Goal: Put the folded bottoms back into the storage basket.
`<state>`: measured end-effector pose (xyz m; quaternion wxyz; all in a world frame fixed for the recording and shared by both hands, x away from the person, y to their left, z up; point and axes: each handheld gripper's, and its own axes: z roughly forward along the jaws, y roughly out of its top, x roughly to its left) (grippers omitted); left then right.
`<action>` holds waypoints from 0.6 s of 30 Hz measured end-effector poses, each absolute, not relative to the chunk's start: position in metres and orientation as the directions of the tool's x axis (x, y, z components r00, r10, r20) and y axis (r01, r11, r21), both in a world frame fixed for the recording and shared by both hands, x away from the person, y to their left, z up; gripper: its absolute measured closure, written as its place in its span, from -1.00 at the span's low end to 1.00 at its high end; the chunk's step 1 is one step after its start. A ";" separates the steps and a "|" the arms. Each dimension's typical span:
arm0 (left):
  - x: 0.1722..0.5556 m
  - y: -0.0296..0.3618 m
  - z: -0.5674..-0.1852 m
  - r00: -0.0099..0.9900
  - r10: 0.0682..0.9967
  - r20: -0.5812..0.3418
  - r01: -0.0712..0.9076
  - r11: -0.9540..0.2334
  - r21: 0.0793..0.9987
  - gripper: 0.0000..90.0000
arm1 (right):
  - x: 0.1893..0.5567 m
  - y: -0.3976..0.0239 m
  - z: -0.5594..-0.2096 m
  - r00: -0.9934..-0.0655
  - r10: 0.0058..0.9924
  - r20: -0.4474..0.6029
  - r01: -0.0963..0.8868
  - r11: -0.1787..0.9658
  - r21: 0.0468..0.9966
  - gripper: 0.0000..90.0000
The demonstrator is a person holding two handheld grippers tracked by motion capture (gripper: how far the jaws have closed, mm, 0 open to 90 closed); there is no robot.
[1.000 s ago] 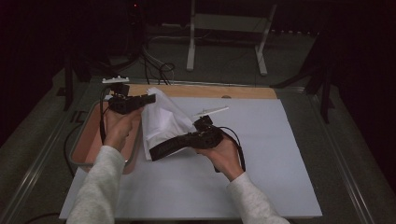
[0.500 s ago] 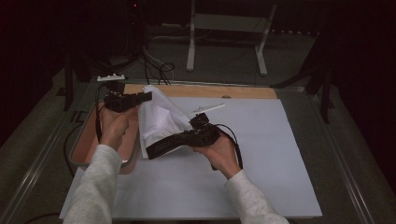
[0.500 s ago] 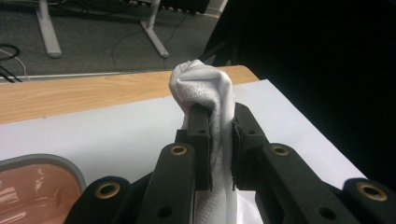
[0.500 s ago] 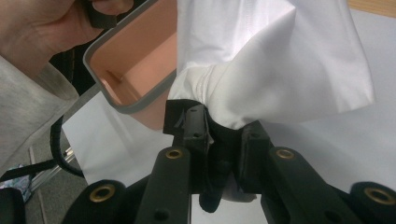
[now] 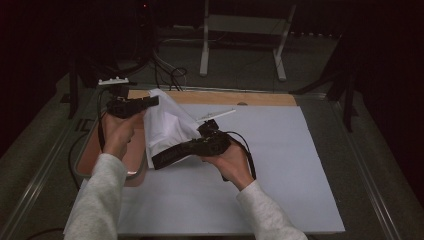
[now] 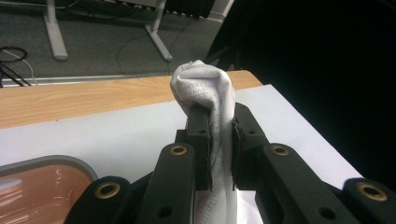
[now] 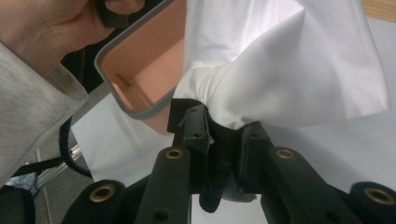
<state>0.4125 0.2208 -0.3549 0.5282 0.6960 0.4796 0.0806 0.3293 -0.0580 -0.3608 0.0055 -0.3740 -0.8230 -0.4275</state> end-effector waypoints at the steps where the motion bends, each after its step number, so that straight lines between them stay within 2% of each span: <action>1: 0.412 0.221 -0.355 0.526 0.753 -0.395 0.583 0.020 0.813 0.81 | 0.329 -0.057 -0.360 -0.721 0.609 0.330 0.620 0.355 0.700 0.73; 18: 0.411 0.233 -0.345 0.513 0.767 -0.384 0.570 0.030 0.821 0.81 | 0.334 -0.042 -0.351 -0.733 0.600 0.320 0.606 0.360 0.710 0.73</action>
